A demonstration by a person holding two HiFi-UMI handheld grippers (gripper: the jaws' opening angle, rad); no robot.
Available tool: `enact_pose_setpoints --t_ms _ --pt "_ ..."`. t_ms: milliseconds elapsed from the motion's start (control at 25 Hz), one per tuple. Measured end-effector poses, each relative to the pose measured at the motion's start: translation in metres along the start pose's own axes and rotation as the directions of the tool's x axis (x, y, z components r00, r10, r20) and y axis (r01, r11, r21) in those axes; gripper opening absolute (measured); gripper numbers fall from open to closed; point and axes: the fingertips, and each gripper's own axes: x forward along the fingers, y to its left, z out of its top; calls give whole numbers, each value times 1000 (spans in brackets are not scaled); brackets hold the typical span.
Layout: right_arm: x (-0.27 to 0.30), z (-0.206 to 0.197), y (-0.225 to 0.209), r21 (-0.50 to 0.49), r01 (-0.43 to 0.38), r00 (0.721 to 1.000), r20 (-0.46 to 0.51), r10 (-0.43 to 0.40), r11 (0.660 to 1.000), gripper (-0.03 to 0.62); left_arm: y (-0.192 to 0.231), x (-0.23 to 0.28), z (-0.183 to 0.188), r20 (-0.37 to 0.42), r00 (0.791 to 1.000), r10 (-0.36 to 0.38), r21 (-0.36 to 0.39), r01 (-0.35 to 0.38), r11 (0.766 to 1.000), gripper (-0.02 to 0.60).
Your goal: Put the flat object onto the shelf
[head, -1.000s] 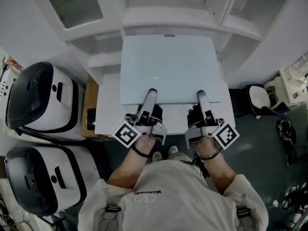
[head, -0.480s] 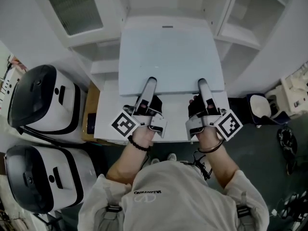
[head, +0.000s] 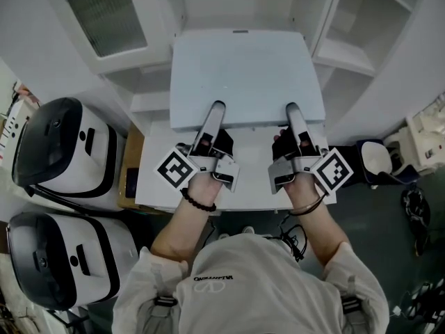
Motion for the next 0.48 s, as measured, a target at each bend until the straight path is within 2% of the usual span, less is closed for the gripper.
enact_pose_setpoints --t_ms 200,480 --pt "20 13 5 -14 -8 1000 13 8 1000 334 -1 22 8 -22 1000 -6 2 6 1000 339" --pt "61 25 -6 3 14 1000 19 -14 1000 334 14 57 28 -17 1000 26 1 -26 1000 339"
